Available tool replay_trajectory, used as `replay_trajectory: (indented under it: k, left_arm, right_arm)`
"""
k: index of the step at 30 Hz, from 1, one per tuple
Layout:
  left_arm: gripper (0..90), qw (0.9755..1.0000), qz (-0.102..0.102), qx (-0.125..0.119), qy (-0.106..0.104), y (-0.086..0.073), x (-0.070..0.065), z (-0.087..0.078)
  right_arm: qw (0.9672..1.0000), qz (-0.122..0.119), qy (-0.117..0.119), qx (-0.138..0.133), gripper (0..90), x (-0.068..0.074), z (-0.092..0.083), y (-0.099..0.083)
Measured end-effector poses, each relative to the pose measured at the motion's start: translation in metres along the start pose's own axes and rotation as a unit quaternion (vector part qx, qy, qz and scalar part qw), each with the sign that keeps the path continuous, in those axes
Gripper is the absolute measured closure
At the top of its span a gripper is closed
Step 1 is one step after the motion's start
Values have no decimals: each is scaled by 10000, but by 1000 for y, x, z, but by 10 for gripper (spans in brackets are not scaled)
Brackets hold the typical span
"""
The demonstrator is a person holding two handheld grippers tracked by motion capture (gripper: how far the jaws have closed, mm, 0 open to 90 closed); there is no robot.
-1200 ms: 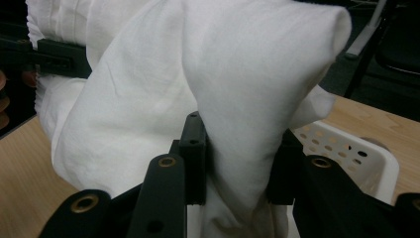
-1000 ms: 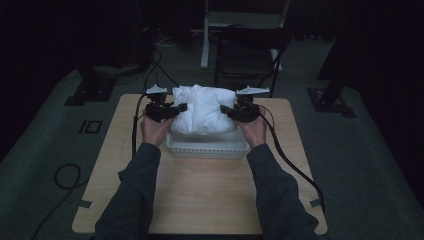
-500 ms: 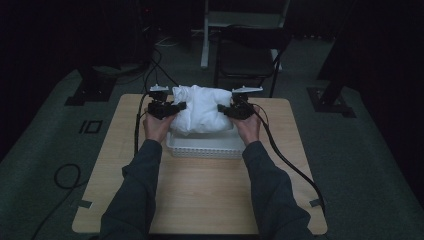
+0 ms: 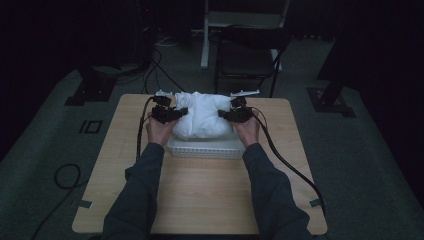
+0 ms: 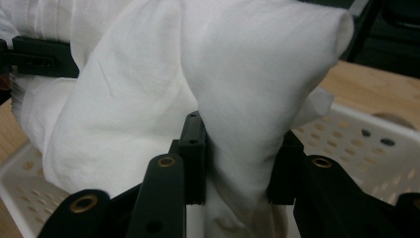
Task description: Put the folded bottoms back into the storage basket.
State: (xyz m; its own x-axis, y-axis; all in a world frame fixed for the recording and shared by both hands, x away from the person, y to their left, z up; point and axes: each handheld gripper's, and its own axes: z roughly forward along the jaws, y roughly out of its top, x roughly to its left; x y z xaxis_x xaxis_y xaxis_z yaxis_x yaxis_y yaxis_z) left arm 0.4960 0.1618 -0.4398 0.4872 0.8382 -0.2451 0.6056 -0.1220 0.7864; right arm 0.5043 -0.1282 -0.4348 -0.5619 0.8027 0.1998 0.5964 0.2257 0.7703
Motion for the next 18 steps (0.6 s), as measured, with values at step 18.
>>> replay_trajectory:
  k: [18]
  left_arm:
    - [438, 9965, 333, 543, 532, -28, -10, 11]
  right_arm:
    - [9900, -102, -759, 1182, 442, -7, 15, -34]
